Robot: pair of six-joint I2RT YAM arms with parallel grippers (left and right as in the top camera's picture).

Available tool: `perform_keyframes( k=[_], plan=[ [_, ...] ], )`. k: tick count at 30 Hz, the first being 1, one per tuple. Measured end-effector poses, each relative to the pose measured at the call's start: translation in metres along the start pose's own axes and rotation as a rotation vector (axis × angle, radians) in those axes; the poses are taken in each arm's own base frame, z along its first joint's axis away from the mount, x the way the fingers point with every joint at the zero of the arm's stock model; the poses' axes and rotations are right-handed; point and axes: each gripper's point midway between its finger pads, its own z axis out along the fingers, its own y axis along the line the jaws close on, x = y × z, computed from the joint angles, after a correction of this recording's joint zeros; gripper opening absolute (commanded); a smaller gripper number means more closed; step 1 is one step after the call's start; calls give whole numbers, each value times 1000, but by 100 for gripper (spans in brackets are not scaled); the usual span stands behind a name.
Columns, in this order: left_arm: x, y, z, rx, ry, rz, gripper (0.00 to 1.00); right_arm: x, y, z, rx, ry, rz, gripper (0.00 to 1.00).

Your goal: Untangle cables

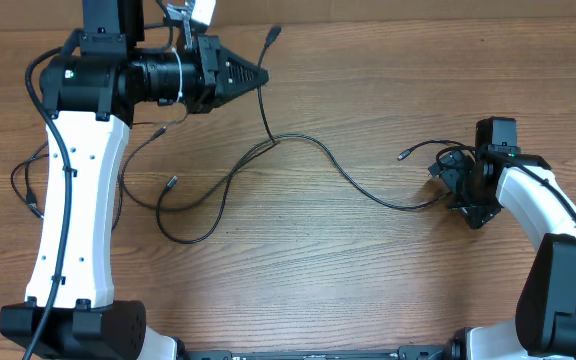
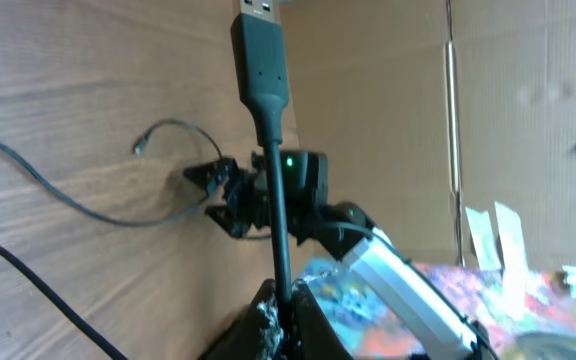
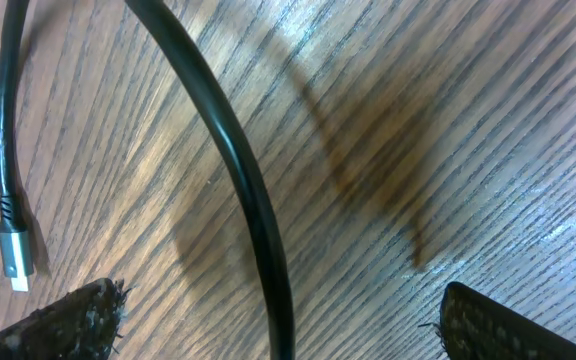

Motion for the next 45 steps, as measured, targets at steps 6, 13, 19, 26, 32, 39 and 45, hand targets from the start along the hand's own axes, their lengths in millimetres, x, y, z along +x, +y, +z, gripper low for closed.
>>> perform_keyframes(
  k=[6,13,19,26,32,39,45],
  plan=[
    [10,3,0,-2,33,13,4,0,0,0,0,0,0,100],
    [21,32,-3,-156,37,-73,4,0,0,0,0,0,0,100],
    [32,99,-22,-550,-11,-201,4,0,0,0,-1,-1,0,100],
    [60,177,-22,-908,-6,-304,4,0,0,0,-1,-1,0,100],
    [103,227,7,-1019,102,-309,4,-1,1,0,-3,-3,0,100],
    [142,261,36,-1070,204,-282,4,0,1,0,-2,-2,0,100],
    [149,277,66,-1078,238,-239,4,-1,1,0,-3,-2,1,100]
  ],
)
